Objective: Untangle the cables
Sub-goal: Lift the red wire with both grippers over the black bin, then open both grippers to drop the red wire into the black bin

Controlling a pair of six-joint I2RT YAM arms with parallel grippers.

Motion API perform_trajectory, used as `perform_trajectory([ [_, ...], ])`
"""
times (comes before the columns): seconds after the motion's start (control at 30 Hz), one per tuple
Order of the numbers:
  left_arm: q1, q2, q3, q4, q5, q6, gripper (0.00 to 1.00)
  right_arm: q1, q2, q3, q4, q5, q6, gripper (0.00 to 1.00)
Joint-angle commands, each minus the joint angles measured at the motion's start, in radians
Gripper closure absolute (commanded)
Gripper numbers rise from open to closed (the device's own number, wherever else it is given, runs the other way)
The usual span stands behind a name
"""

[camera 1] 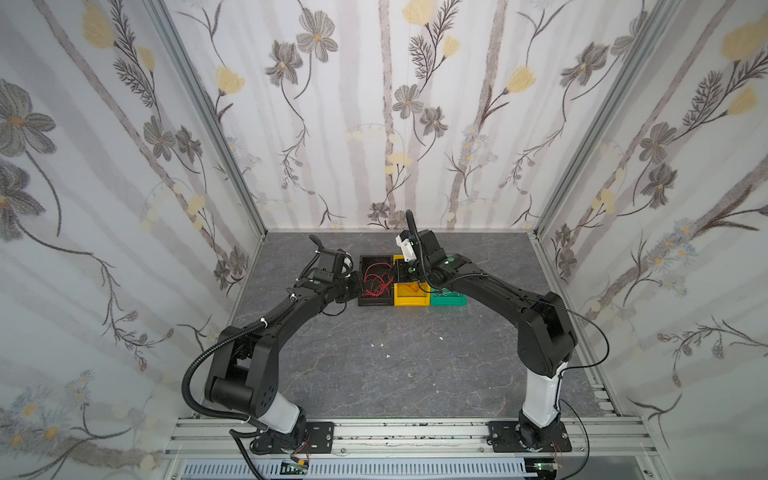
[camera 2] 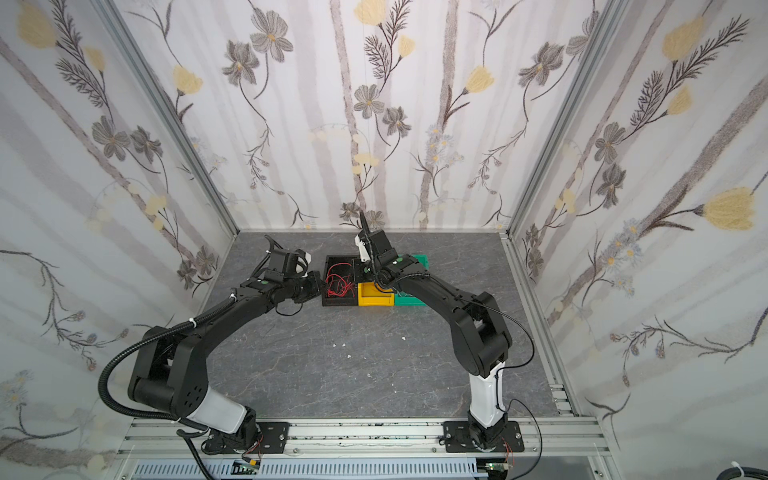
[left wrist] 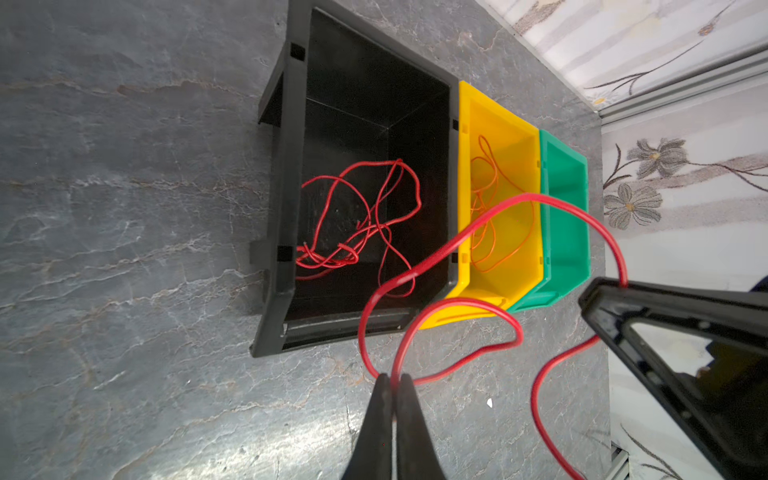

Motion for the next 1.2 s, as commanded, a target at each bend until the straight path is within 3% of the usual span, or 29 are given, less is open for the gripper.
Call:
perform_trajectory([
  [0.0,0.004,0.058,0.049,0.001,0.020,0.007,1.00,-0.001,0.050,0.056,-0.017,0.027,-0.026,0.98],
  [0.37,0.004,0.203,0.160,-0.023,0.021,0.006,1.00,-0.014,0.239,0.223,-0.044,0.142,-0.038,0.97],
  [0.7,0.004,0.260,0.205,-0.052,-0.006,0.014,1.00,-0.011,0.341,0.310,-0.069,0.088,-0.013,0.92],
  [0.8,0.004,0.279,0.223,-0.082,-0.048,0.014,0.94,-0.010,0.345,0.316,-0.090,0.098,-0.011,0.83],
  [0.9,0.005,0.276,0.227,-0.097,-0.085,0.003,0.83,-0.011,0.330,0.315,-0.111,0.115,-0.016,0.61],
  [1.0,0.005,0.261,0.233,-0.113,-0.106,0.000,0.69,-0.010,0.308,0.313,-0.127,0.123,-0.027,0.59],
  [1.17,0.005,0.214,0.246,-0.144,-0.117,0.003,0.57,-0.014,0.247,0.284,-0.128,0.150,-0.043,0.59],
])
